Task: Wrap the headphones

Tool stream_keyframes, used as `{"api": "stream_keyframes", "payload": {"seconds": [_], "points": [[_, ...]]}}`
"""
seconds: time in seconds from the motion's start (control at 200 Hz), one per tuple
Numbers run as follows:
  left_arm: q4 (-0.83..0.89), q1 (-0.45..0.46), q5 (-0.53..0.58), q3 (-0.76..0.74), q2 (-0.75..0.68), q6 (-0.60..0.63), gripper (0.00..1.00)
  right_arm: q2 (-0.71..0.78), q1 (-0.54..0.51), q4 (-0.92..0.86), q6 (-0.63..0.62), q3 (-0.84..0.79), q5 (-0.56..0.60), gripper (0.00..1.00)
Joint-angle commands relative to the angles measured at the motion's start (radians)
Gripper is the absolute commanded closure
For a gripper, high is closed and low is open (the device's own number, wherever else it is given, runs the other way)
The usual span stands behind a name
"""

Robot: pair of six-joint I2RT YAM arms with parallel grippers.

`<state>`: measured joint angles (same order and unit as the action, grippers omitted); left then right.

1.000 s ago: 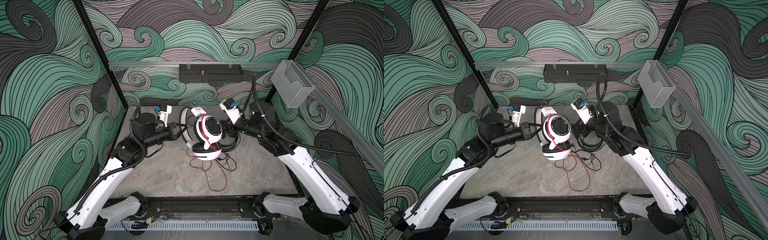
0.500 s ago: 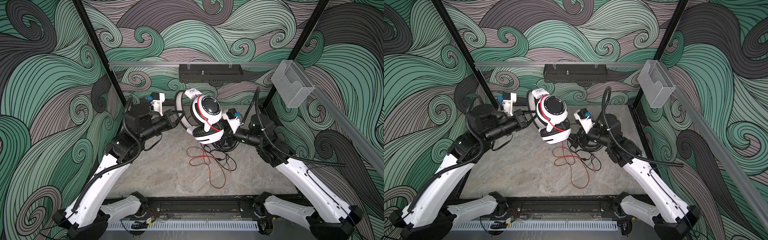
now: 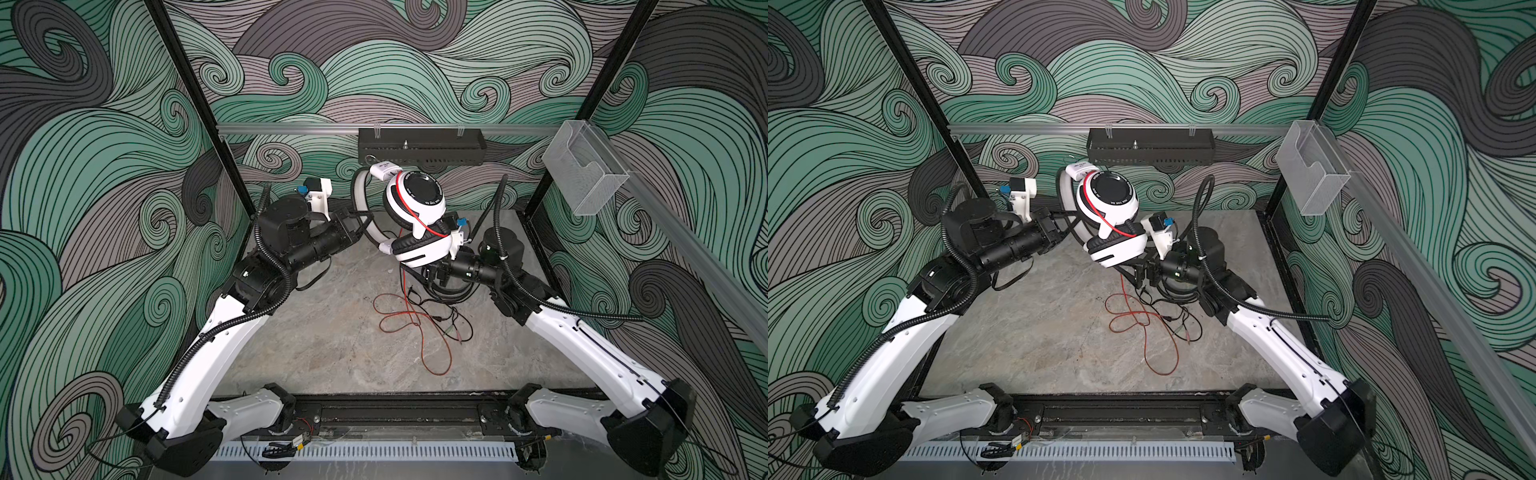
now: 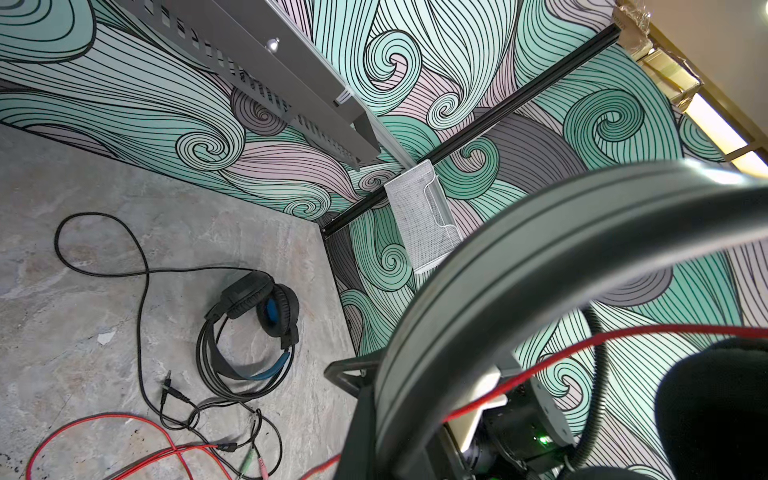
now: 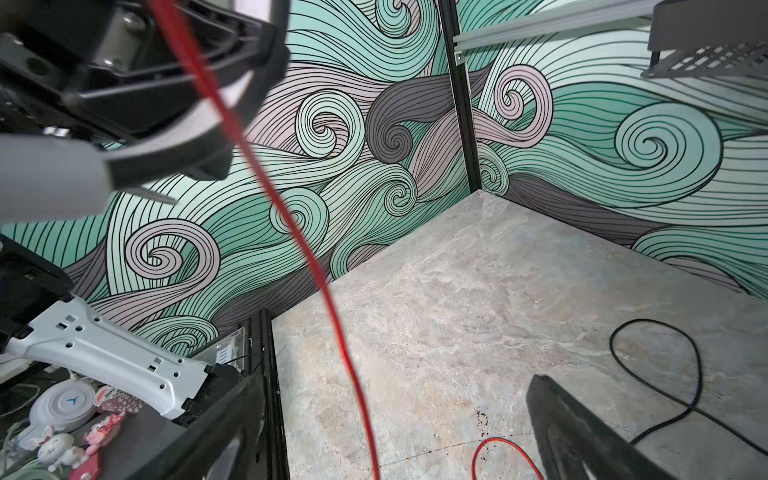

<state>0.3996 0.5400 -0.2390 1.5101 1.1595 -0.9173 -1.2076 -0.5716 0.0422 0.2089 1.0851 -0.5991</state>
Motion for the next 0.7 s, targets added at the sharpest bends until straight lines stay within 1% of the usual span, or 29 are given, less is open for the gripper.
{"api": "stream_keyframes", "payload": {"seconds": [0.0, 0.14, 0.26, 0.39, 0.455, 0.525, 0.625, 0.695], "points": [[-0.124, 0.003, 0.017, 0.048, 0.004, -0.063, 1.00, -0.034, 0.004, 0.118, 0.063, -0.019, -0.035, 0.01], [-0.137, 0.003, 0.020, 0.050, 0.014, -0.072, 1.00, -0.073, 0.000, 0.194, 0.122, -0.052, -0.071, 0.03], [-0.145, 0.003, 0.032, 0.047, 0.016, -0.072, 1.00, -0.085, -0.008, 0.224, 0.143, -0.096, -0.081, 0.06], [-0.172, 0.003, 0.071, 0.036, 0.015, -0.083, 1.00, -0.084, -0.021, 0.223, 0.155, -0.147, -0.089, 0.14], [-0.184, 0.003, 0.081, 0.043, 0.025, -0.093, 1.00, -0.087, -0.032, 0.241, 0.168, -0.174, -0.084, 0.21], [-0.197, 0.003, 0.081, 0.056, 0.040, -0.100, 1.00, -0.102, -0.047, 0.242, 0.163, -0.186, -0.086, 0.27], [-0.215, 0.003, 0.079, 0.069, 0.055, -0.109, 1.00, -0.123, -0.057, 0.241, 0.158, -0.189, -0.087, 0.28], [-0.216, 0.003, 0.080, 0.082, 0.064, -0.111, 1.00, -0.142, -0.060, 0.253, 0.163, -0.192, -0.096, 0.31]]}}
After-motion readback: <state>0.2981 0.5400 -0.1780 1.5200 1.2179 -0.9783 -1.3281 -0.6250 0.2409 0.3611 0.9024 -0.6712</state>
